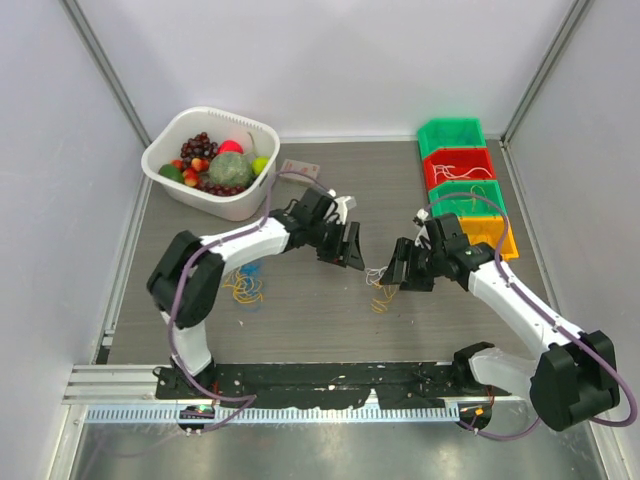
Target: Untangle the cables
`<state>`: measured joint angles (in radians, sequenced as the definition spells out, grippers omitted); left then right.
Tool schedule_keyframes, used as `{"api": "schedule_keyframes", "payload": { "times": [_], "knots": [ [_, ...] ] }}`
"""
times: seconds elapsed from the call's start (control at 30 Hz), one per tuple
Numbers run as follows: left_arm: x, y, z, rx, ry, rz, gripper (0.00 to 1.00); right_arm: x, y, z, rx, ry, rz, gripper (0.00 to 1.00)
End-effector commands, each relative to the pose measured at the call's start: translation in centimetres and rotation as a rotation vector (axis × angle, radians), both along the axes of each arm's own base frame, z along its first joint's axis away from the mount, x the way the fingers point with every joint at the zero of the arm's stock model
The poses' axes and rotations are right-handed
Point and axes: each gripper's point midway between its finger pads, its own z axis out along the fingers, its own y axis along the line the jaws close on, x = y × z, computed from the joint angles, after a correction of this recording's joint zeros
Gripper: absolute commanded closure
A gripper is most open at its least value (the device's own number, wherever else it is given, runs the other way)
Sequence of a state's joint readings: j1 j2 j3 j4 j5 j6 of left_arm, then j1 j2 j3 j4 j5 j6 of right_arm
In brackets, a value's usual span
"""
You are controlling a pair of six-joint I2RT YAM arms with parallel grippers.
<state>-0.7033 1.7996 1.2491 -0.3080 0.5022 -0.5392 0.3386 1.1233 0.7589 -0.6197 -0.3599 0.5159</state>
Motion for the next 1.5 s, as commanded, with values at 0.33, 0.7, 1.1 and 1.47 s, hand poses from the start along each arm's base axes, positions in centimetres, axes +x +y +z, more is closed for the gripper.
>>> {"api": "schedule_keyframes", "payload": {
  "times": [0.33,0.7,1.1,1.47],
  "knots": [
    [3.2,-8.5,-4.4,-0.151,-0.078,-0.148,0.34,-3.3,0.0,-1.1,0.027,0.094,0.063,0.37],
    [-0.3,-6.8,-4.9,-0.126,-0.001,-0.184,0.43,-2.5,1.6,-4.5,0.045,0.17,0.09,0.37],
    [-0.7,-5.6,-4.9,-0.076,0.0,-0.179,0.94,-1.6,1.2,-8.5,-0.133,0.211,0.029,0.69],
    [6.2,4.6,3.4,0.044,-0.264,0.208,1.0,-1.2,-0.8,-7.1,-0.207,0.144,-0.054,0.99]
  ]
}}
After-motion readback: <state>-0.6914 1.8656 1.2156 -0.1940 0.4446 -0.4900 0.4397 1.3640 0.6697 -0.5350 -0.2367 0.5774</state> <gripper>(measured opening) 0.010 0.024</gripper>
